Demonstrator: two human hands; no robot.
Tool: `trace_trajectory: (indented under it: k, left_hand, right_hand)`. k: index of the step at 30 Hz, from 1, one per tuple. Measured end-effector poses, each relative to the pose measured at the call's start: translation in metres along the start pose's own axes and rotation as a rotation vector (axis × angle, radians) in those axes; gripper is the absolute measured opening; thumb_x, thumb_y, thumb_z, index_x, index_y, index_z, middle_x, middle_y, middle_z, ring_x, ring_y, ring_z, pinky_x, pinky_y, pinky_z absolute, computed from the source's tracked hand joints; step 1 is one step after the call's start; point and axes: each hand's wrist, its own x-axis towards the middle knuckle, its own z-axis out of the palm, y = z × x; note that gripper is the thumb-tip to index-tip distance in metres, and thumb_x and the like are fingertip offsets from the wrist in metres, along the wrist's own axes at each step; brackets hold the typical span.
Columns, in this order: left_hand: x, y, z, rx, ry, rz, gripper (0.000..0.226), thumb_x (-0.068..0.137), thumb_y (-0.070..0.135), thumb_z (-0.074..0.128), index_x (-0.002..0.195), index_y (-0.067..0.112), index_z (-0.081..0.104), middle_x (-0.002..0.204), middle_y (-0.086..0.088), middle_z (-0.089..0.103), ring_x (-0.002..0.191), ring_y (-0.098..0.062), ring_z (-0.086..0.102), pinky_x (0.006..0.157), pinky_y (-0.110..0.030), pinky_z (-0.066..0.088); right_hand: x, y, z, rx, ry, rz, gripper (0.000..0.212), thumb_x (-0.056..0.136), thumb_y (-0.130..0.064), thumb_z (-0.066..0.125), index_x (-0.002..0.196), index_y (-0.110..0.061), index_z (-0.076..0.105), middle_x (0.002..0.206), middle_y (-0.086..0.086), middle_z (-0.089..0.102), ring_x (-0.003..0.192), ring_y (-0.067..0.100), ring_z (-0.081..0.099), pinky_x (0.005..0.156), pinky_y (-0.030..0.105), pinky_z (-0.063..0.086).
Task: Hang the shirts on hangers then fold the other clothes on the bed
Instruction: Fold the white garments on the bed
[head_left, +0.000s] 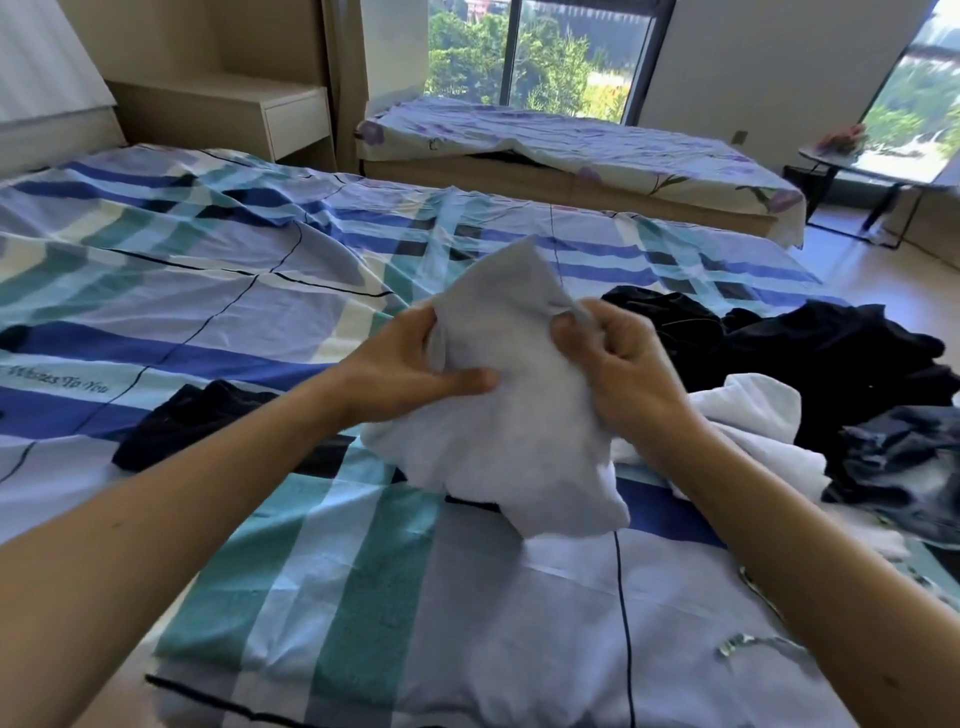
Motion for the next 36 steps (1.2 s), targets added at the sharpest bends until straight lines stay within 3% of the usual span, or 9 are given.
trace_trajectory:
  k: [3, 6, 11, 18, 23, 26, 30, 33, 36]
  left_hand:
    - [-0.003, 0.016, 0.007, -0.106, 0.037, 0.045, 0.055, 0.071, 0.029, 0.089, 0.120, 0.024, 0.065, 0.119, -0.001, 0.069, 0.110, -0.012, 0.065, 0.090, -0.030, 0.056]
    - [-0.004, 0.028, 0.002, -0.178, 0.077, 0.049, 0.031, 0.079, 0.019, 0.083, 0.104, 0.004, 0.073, 0.103, -0.021, 0.071, 0.094, -0.026, 0.069, 0.086, -0.051, 0.054]
    - [-0.008, 0.034, -0.013, -0.214, 0.225, 0.008, 0.015, 0.085, 0.024, 0.076, 0.098, 0.017, 0.077, 0.096, -0.009, 0.077, 0.090, -0.019, 0.072, 0.080, -0.037, 0.057]
    - [0.017, 0.041, -0.051, -0.058, 0.352, -0.038, 0.018, 0.090, 0.031, 0.073, 0.097, 0.014, 0.075, 0.085, 0.003, 0.076, 0.073, -0.003, 0.069, 0.065, -0.022, 0.053]
    - [0.047, 0.068, -0.083, 0.027, 0.413, -0.028, 0.008, 0.094, 0.025, 0.069, 0.100, 0.021, 0.073, 0.088, 0.004, 0.072, 0.076, -0.004, 0.066, 0.067, -0.021, 0.052]
    - [0.061, 0.089, -0.091, 0.077, 0.522, -0.055, 0.006, 0.092, 0.021, 0.069, 0.096, 0.017, 0.072, 0.086, 0.000, 0.069, 0.075, -0.012, 0.063, 0.063, -0.024, 0.048]
    - [0.069, 0.122, -0.084, -0.057, 0.557, -0.100, 0.007, 0.092, 0.012, 0.067, 0.089, 0.006, 0.069, 0.077, -0.006, 0.065, 0.057, -0.012, 0.061, 0.041, -0.019, 0.047]
    - [0.069, 0.140, -0.079, -0.184, 0.480, -0.099, 0.028, 0.092, 0.018, 0.069, 0.105, -0.006, 0.068, 0.086, -0.016, 0.069, 0.066, -0.020, 0.069, 0.055, -0.030, 0.059]
    - [0.063, 0.153, -0.075, -0.225, 0.327, 0.001, 0.028, 0.092, 0.035, 0.067, 0.106, 0.011, 0.067, 0.103, -0.012, 0.072, 0.087, -0.023, 0.072, 0.065, -0.036, 0.060]
  right_hand:
    - [-0.004, -0.005, 0.012, -0.191, -0.115, -0.093, 0.032, 0.098, -0.023, 0.061, 0.083, 0.006, 0.056, 0.067, 0.007, 0.049, 0.062, 0.015, 0.045, 0.056, 0.032, 0.037]
    - [-0.006, -0.012, 0.006, -0.204, -0.110, -0.037, 0.017, 0.093, -0.027, 0.072, 0.089, -0.011, 0.068, 0.070, -0.003, 0.067, 0.065, 0.010, 0.062, 0.059, 0.027, 0.050]
    - [-0.004, -0.009, -0.027, -0.229, -0.357, 0.250, 0.033, 0.075, -0.024, 0.083, 0.101, -0.006, 0.074, 0.095, 0.010, 0.077, 0.086, 0.024, 0.073, 0.076, 0.033, 0.060]
    - [0.040, -0.039, -0.050, -0.079, -0.107, 0.182, 0.055, 0.062, -0.021, 0.091, 0.105, 0.004, 0.070, 0.092, 0.014, 0.075, 0.082, 0.024, 0.069, 0.080, 0.040, 0.057]
    - [0.081, -0.083, -0.043, -0.142, 0.083, 0.026, 0.016, 0.080, -0.006, 0.081, 0.084, 0.003, 0.069, 0.073, 0.005, 0.065, 0.066, 0.019, 0.061, 0.065, 0.032, 0.052]
    - [0.101, -0.106, -0.034, -0.139, 0.196, 0.043, 0.021, 0.083, -0.011, 0.081, 0.073, -0.016, 0.063, 0.064, -0.001, 0.062, 0.056, 0.013, 0.059, 0.057, 0.025, 0.050]
    - [0.113, -0.131, -0.017, 0.069, 0.195, 0.150, 0.021, 0.084, -0.007, 0.078, 0.082, -0.011, 0.057, 0.069, 0.012, 0.053, 0.050, 0.019, 0.052, 0.052, 0.026, 0.047]
    - [0.108, -0.152, -0.004, 0.142, 0.112, 0.167, 0.013, 0.088, -0.010, 0.076, 0.092, -0.006, 0.064, 0.069, 0.013, 0.064, 0.046, 0.016, 0.062, 0.047, 0.023, 0.053]
    - [0.101, -0.170, 0.007, 0.201, -0.015, 0.114, 0.017, 0.094, -0.011, 0.068, 0.105, 0.002, 0.070, 0.086, 0.019, 0.074, 0.065, 0.023, 0.072, 0.059, 0.030, 0.062]
